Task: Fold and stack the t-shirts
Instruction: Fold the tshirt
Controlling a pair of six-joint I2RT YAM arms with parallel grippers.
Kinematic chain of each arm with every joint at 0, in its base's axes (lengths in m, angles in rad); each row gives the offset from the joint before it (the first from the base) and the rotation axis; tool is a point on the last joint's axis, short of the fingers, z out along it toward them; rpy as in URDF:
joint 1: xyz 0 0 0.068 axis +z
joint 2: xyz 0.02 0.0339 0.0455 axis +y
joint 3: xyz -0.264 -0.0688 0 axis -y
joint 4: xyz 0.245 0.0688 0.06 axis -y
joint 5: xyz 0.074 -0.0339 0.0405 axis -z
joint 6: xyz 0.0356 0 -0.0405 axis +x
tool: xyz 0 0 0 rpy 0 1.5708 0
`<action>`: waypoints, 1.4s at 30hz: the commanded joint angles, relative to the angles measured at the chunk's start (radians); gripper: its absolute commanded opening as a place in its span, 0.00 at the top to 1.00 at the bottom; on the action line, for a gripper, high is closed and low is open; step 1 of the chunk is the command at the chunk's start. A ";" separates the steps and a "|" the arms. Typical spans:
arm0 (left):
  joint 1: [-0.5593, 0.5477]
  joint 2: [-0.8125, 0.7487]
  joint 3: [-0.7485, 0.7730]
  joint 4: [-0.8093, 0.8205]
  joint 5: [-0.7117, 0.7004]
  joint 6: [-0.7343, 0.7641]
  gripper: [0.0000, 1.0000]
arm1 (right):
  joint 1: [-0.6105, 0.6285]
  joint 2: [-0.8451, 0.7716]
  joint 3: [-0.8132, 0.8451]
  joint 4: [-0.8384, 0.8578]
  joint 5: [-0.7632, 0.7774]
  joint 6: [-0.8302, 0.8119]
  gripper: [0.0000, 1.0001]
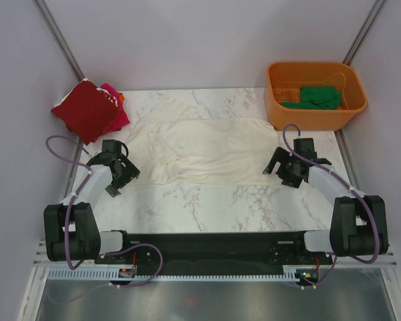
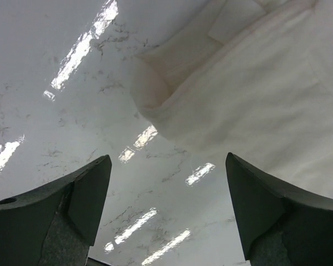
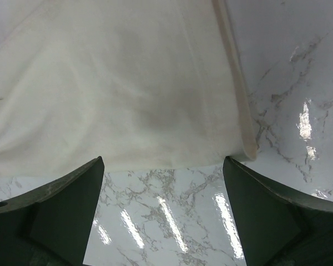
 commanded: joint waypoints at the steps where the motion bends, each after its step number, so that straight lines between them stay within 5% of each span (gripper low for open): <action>1: 0.002 0.039 -0.048 0.084 -0.064 -0.080 0.09 | -0.002 0.000 -0.010 0.032 -0.013 -0.014 0.04; 8: 0.008 0.127 -0.050 0.084 -0.064 -0.080 0.09 | -0.002 0.021 -0.008 0.037 -0.005 -0.005 0.05; 9: 0.009 0.131 -0.047 0.187 -0.178 -0.116 0.16 | -0.002 0.020 -0.007 0.034 0.001 -0.007 0.05; 11: 0.018 0.143 -0.038 0.214 -0.186 -0.120 0.26 | -0.002 0.013 -0.002 0.015 0.024 -0.013 0.05; 12: 0.018 0.147 -0.033 0.222 -0.189 -0.114 0.43 | -0.002 0.010 -0.002 0.011 0.033 -0.014 0.05; 15: 0.018 0.159 -0.028 0.250 -0.190 -0.100 0.68 | -0.003 -0.002 -0.004 -0.015 0.073 -0.017 0.06; 23: 0.018 0.165 -0.031 0.273 -0.149 -0.081 0.74 | -0.002 -0.089 -0.060 -0.051 0.125 -0.003 0.10; 29: 0.018 0.170 -0.030 0.279 -0.121 -0.075 0.74 | -0.003 -0.079 -0.120 0.011 0.100 0.004 0.26; 34: 0.018 0.148 -0.033 0.279 -0.100 -0.075 0.75 | -0.005 -0.040 -0.116 0.057 0.125 0.000 0.60; 38: 0.017 0.113 -0.042 0.277 -0.083 -0.071 0.75 | -0.017 0.012 -0.110 0.083 0.094 -0.008 0.67; 42: 0.018 0.075 -0.056 0.270 -0.054 -0.068 0.80 | -0.025 -0.008 -0.114 0.087 0.065 -0.007 1.00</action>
